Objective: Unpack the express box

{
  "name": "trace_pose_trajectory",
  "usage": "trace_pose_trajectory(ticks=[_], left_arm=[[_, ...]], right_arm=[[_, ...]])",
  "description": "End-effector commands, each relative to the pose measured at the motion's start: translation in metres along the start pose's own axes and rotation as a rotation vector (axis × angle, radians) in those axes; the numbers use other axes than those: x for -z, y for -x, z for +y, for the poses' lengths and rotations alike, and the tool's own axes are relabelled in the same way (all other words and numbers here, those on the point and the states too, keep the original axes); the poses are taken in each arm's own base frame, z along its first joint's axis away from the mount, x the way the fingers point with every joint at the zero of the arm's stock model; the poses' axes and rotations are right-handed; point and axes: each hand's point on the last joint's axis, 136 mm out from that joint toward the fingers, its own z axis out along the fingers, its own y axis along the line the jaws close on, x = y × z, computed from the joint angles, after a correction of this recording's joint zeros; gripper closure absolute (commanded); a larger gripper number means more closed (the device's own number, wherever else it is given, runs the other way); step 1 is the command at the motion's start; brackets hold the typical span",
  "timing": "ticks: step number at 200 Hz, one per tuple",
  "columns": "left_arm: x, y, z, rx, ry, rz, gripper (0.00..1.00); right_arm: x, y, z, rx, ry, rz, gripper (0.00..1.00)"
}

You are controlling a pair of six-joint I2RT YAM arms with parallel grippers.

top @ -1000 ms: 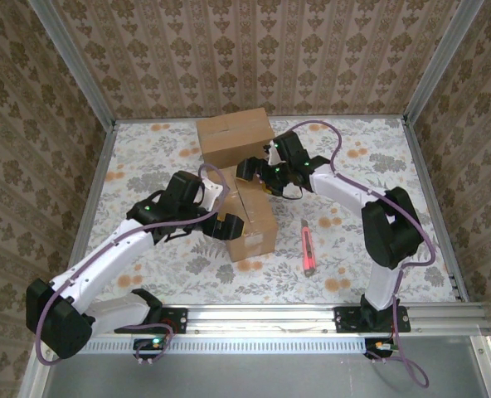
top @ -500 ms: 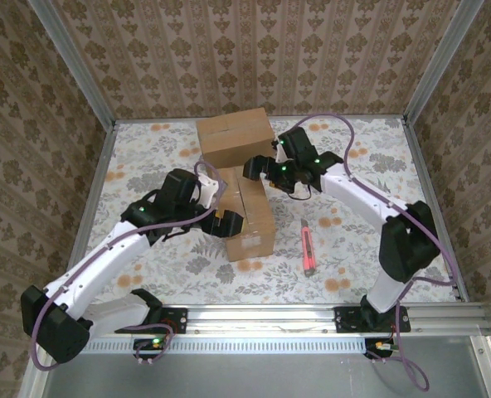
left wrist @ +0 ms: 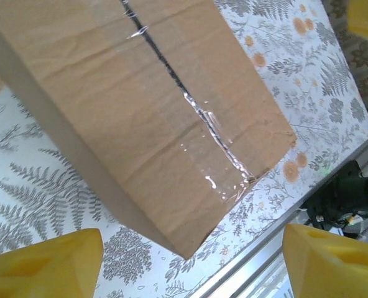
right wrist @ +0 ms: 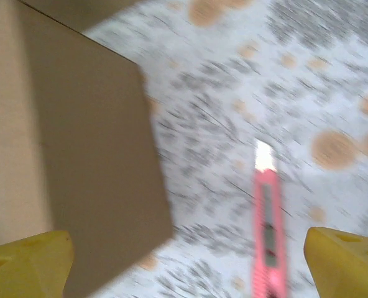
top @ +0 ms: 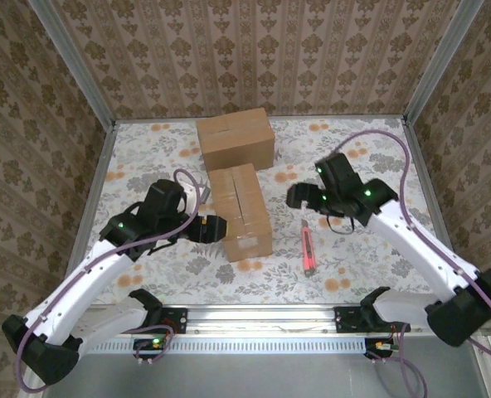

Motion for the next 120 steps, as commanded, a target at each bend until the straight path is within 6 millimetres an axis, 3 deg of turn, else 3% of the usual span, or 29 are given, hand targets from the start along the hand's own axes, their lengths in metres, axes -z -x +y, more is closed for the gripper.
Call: trace_pose_trajectory(ticks=[1,23,50,81,120], left_arm=[[-0.008,-0.019,0.023,0.095,0.081,0.028,0.26],[-0.008,-0.011,0.024,0.102,0.072,-0.039,0.25],[-0.001,0.001,0.025,0.095,0.084,-0.104,0.23],[0.006,0.010,0.025,0.083,0.095,-0.137,0.20],[0.010,0.014,0.025,0.083,0.096,-0.162,0.19]], right_arm=[[-0.011,-0.049,-0.055,0.001,-0.213,0.096,0.07],[-0.026,-0.079,-0.071,-0.022,-0.248,0.141,0.10],[-0.042,-0.102,-0.078,-0.030,-0.270,0.168,0.16],[-0.060,-0.120,-0.079,-0.016,-0.299,0.217,0.19],[-0.078,-0.130,-0.069,0.017,-0.308,0.251,0.22]])
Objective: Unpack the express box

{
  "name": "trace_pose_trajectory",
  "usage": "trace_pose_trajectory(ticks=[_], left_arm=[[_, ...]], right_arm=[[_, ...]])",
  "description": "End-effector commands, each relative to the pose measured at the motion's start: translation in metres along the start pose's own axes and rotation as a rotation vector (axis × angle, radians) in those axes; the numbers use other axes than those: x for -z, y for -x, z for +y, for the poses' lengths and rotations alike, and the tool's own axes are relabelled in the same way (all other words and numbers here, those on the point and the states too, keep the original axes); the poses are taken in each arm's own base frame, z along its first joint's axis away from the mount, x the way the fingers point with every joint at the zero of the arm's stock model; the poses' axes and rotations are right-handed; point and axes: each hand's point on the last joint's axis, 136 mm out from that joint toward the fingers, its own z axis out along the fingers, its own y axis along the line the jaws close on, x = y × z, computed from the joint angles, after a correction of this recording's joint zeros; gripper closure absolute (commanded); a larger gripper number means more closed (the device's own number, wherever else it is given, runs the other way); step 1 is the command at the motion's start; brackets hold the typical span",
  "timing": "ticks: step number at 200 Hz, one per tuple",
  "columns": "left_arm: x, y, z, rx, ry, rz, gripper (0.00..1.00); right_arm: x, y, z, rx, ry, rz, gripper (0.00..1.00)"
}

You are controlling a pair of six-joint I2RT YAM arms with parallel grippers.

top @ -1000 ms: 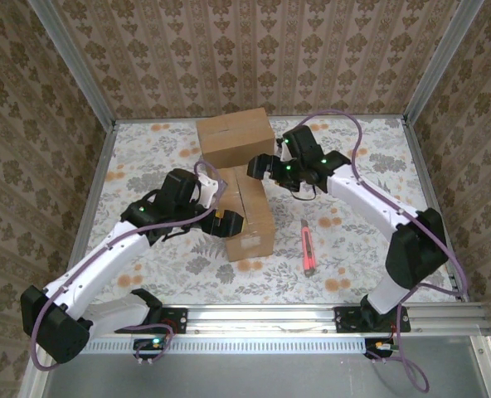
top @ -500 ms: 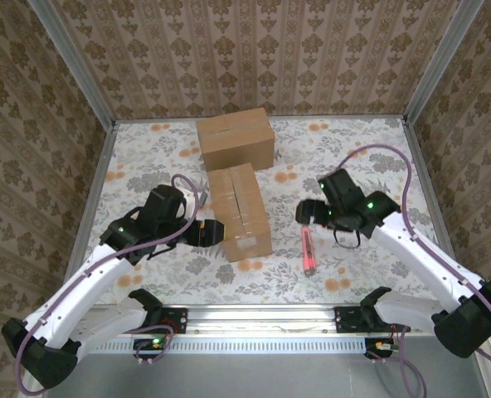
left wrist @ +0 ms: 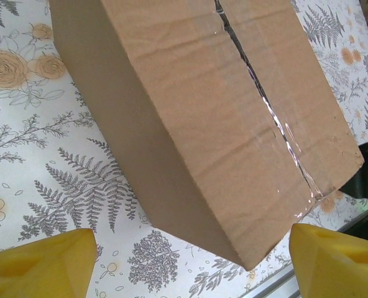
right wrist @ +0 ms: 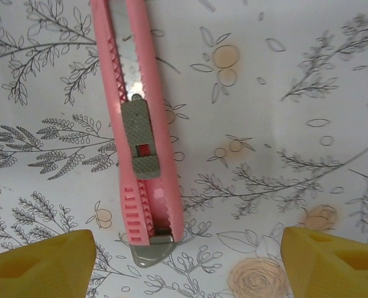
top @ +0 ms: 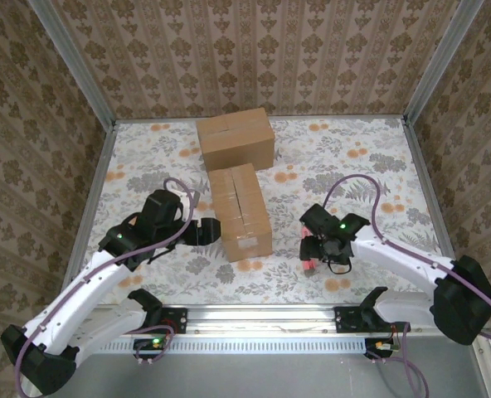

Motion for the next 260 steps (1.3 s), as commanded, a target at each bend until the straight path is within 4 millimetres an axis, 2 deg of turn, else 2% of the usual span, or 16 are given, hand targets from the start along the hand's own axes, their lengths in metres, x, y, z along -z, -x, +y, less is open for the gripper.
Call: trace_pose_trajectory(ticks=[1,70,82,127,146,226,260], left_arm=[[0.012,0.018,-0.005,0.006,-0.007,-0.074,0.19],[0.014,0.020,-0.002,0.011,0.002,-0.079,0.19],[0.015,0.021,-0.003,0.010,0.000,-0.080,0.19],[0.016,0.024,-0.004,0.012,-0.005,-0.086,0.19],[0.017,0.024,-0.006,0.010,-0.014,-0.086,0.19],[0.026,0.031,-0.018,-0.005,-0.058,-0.095,0.18],[0.032,0.037,-0.031,-0.024,-0.087,-0.096,0.18]], right_arm=[[-0.010,0.003,0.005,-0.015,-0.022,-0.021,0.22],[-0.033,-0.003,0.015,-0.006,-0.035,0.032,0.33],[-0.043,-0.008,0.013,0.000,-0.063,0.061,0.34],[-0.053,-0.014,0.014,0.011,-0.090,0.090,0.41],[-0.056,-0.016,0.013,0.011,-0.100,0.096,0.48],[-0.058,-0.014,0.012,0.009,-0.107,0.079,0.66],[-0.041,-0.003,0.012,0.021,-0.092,0.025,0.67]])
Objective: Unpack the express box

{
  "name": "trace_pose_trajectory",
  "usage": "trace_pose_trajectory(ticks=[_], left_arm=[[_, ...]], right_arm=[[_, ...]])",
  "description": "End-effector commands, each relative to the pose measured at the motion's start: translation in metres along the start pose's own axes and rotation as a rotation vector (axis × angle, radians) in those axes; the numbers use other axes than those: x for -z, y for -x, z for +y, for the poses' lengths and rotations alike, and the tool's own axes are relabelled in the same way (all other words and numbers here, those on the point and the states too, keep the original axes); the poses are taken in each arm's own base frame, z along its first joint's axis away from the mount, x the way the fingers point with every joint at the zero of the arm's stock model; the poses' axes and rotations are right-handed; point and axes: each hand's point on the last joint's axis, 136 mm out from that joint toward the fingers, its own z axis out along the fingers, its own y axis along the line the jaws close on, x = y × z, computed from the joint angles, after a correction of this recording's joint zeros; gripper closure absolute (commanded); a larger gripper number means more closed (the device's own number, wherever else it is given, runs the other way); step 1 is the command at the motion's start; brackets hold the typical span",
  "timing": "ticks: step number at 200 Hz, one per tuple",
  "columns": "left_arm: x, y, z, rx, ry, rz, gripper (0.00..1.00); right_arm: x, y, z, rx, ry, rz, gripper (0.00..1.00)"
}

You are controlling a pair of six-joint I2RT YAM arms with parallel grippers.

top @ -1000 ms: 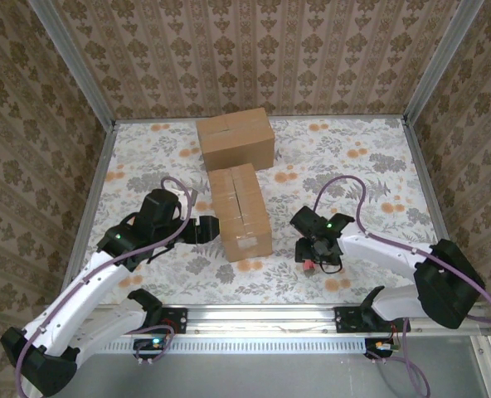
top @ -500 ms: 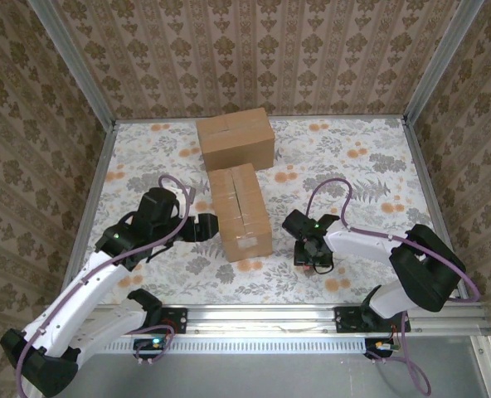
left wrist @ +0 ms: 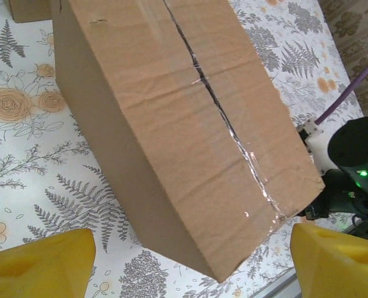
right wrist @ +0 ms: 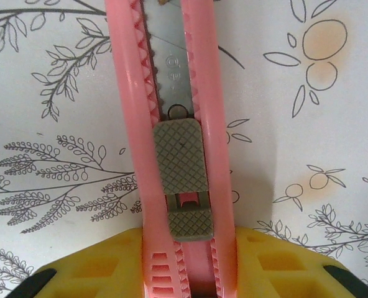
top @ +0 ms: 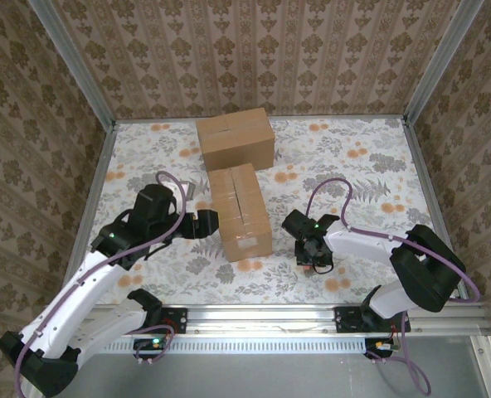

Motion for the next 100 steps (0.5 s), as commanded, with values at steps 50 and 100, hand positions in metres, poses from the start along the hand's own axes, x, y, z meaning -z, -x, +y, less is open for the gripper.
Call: trace_pose_trajectory(ticks=[50,100], left_arm=[[-0.001,0.029,-0.057,-0.068,-0.187,-0.015,0.17],[-0.022,0.049,-0.116,-0.145,-0.380,0.004,0.17]], right_arm=[[0.064,0.025,-0.005,0.050,0.071,-0.192,0.67],[0.135,0.035,0.019,0.184,0.311,-0.339,0.66]])
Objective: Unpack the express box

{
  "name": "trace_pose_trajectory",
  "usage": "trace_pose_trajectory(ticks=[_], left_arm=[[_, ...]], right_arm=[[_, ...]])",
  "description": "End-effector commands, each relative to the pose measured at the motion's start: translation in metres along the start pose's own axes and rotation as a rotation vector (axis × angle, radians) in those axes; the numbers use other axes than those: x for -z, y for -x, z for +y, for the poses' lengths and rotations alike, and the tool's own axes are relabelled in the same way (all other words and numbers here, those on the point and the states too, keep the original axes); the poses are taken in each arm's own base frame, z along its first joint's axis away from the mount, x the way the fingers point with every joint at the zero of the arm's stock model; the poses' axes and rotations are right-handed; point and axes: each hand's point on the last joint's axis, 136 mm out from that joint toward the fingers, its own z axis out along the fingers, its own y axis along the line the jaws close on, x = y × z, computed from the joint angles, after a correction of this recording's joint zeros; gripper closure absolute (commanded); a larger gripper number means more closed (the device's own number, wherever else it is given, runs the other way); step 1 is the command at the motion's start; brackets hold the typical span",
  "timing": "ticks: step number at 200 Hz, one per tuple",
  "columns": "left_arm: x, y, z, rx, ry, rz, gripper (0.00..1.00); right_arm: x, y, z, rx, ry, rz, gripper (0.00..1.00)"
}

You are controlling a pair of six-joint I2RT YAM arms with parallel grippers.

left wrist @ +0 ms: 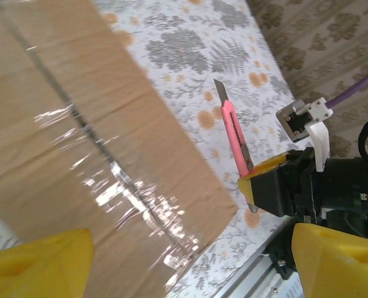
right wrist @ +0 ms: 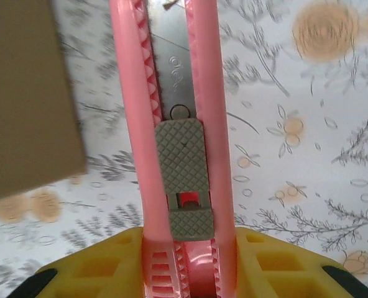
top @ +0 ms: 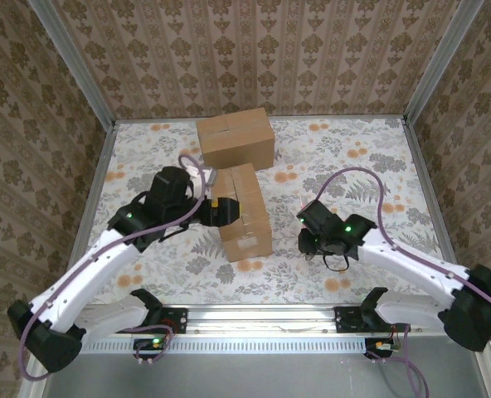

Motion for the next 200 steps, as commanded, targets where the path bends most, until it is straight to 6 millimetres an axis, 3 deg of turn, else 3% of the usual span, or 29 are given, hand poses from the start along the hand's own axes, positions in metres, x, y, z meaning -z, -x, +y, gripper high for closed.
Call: trace_pose_trajectory(ticks=[1,38,101,146,200], left_arm=[[-0.005,0.027,-0.048,-0.083,-0.168,-0.044,0.17],[-0.034,0.033,-0.072,-0.122,-0.225,-0.004,0.18],[-0.078,0.031,-0.089,-0.113,-0.272,0.042,0.20],[-0.090,0.035,-0.087,-0.098,-0.266,0.033,0.23],[-0.095,0.043,-0.088,-0.100,-0.268,0.002,0.36]], right_arm=[[0.032,0.014,0.015,0.095,0.096,-0.059,0.66],[0.068,0.031,0.043,0.152,0.241,-0.124,0.66],[0.094,0.049,0.087,0.180,0.461,-0.196,0.66],[0.104,0.051,0.100,0.182,0.549,-0.221,0.67],[0.103,0.048,0.099,0.173,0.554,-0.211,0.67]])
